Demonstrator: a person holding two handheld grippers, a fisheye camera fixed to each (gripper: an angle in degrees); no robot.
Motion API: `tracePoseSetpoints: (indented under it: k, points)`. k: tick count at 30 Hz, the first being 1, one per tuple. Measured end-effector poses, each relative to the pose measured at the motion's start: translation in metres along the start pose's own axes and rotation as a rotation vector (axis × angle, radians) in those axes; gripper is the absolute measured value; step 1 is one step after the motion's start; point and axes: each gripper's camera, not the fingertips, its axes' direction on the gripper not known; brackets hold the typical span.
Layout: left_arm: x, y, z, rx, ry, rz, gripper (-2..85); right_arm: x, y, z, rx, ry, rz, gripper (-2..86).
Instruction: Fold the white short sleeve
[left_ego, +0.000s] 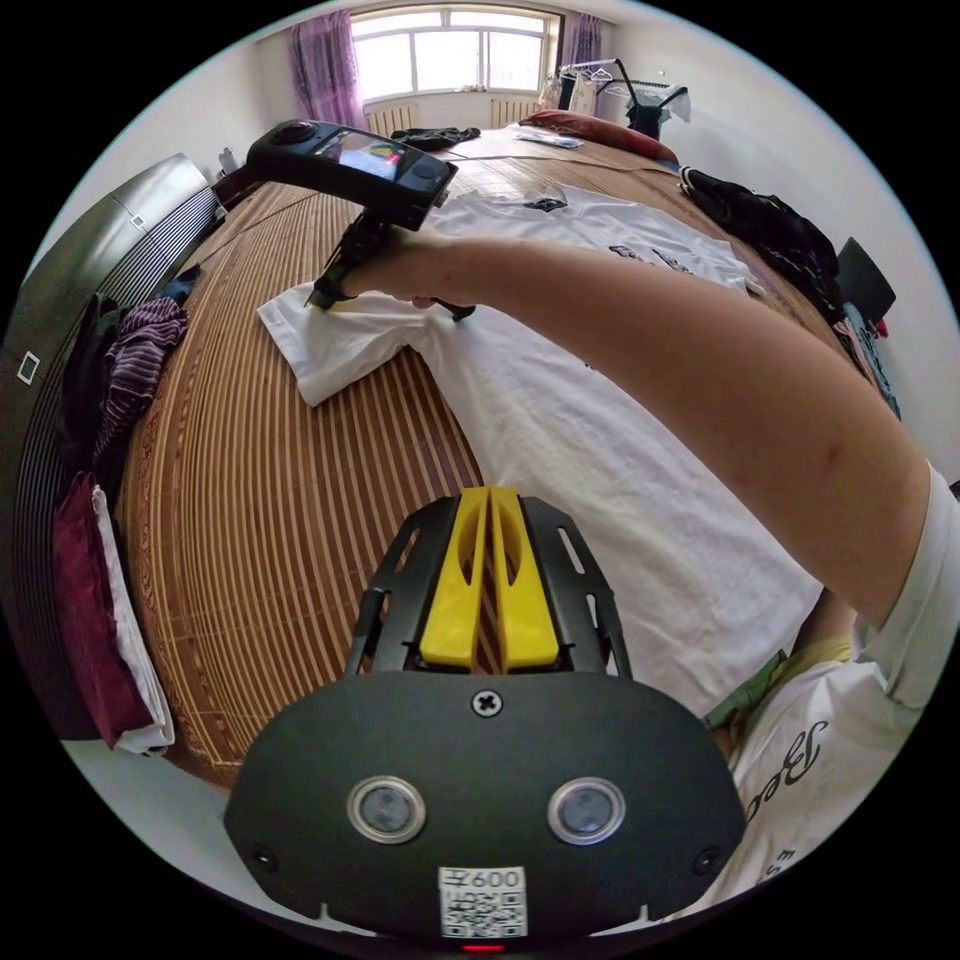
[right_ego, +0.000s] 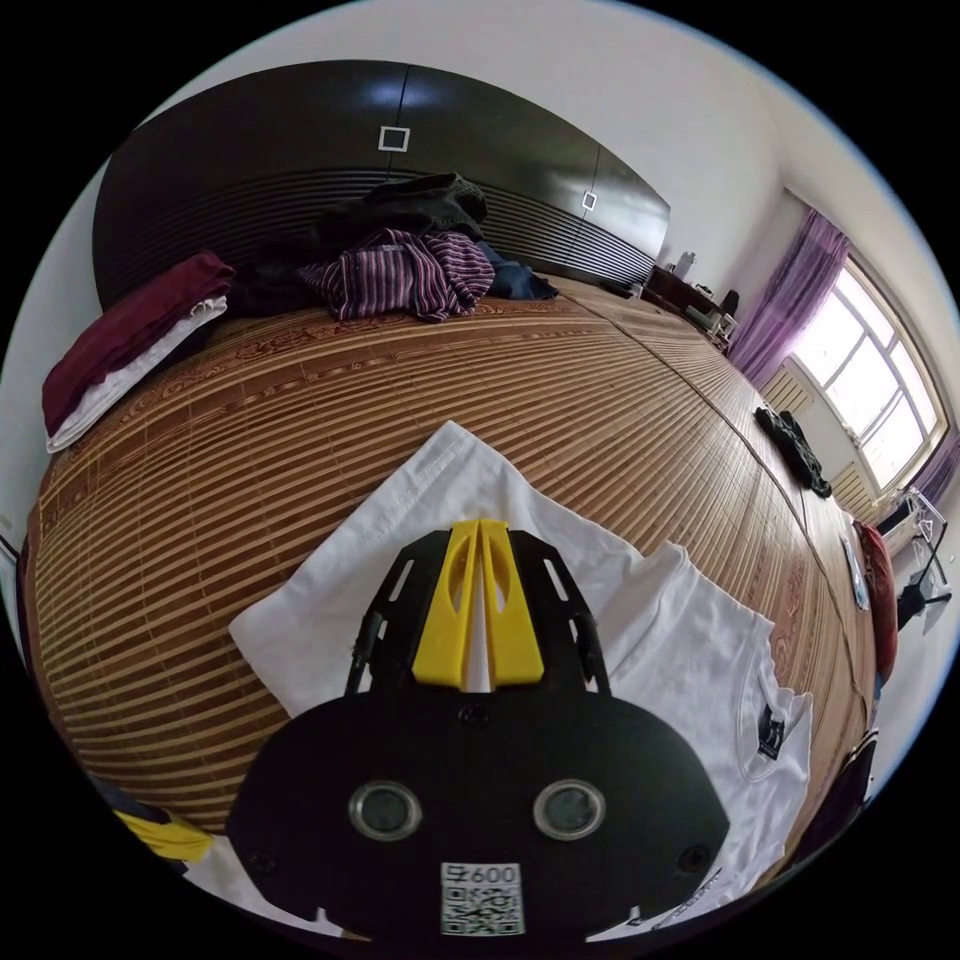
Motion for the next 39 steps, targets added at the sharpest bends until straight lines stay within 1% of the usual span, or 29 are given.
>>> tracePoseSetpoints:
  k: [9,21,39]
  points:
    - [-0.006,0.007,-0.005,0.004,0.003,-0.002,0.8,-0.004,-0.026,-0.026,0.0,-0.039,0.024,-0.9]
    - [-0.011,0.014,-0.012,0.0,-0.042,0.023,0.7,-0.018,-0.081,-0.074,0.0,-0.073,0.045,-0.9]
    - [-0.051,0.031,-0.016,0.001,-0.058,0.032,0.9,-0.075,-0.208,-0.169,-0.006,0.028,-0.02,-0.9]
